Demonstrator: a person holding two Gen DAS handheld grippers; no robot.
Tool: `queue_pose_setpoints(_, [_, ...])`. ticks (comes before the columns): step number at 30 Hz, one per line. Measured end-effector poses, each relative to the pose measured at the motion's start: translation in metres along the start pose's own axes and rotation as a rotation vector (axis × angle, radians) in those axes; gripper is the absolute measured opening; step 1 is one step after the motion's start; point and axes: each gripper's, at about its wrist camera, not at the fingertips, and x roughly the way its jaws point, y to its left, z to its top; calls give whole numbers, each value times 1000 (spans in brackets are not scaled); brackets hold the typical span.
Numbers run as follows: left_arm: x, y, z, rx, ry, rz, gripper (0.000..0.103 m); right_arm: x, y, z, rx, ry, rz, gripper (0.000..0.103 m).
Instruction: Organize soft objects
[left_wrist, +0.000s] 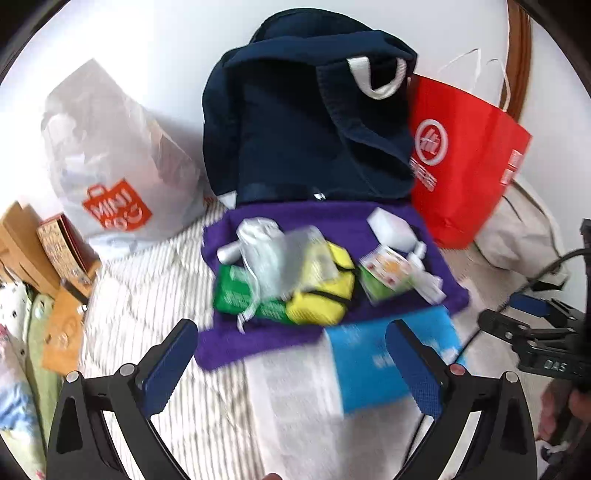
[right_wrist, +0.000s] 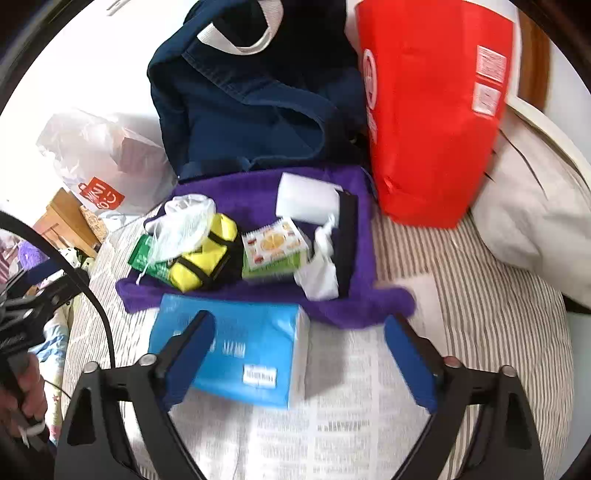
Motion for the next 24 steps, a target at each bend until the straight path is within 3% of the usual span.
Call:
queue_pose_setpoints(2, [-11,-4,-11,-12,17,-19,103,-9,-1,-10,10,2,-5,96])
queue_pose_setpoints(11, [-43,-20,-55,-51,38,22,103,-46,-6,-48,30,-18,-57,101])
queue_pose_setpoints(17, [-64,-35,-72,-26,13,65,103,-65,-11,-69,52,-14,-50,101])
queue_pose_setpoints(24, [-83,-48,-85,-27,-3,50,103,-86,-12,-86,40,-24,-76,102])
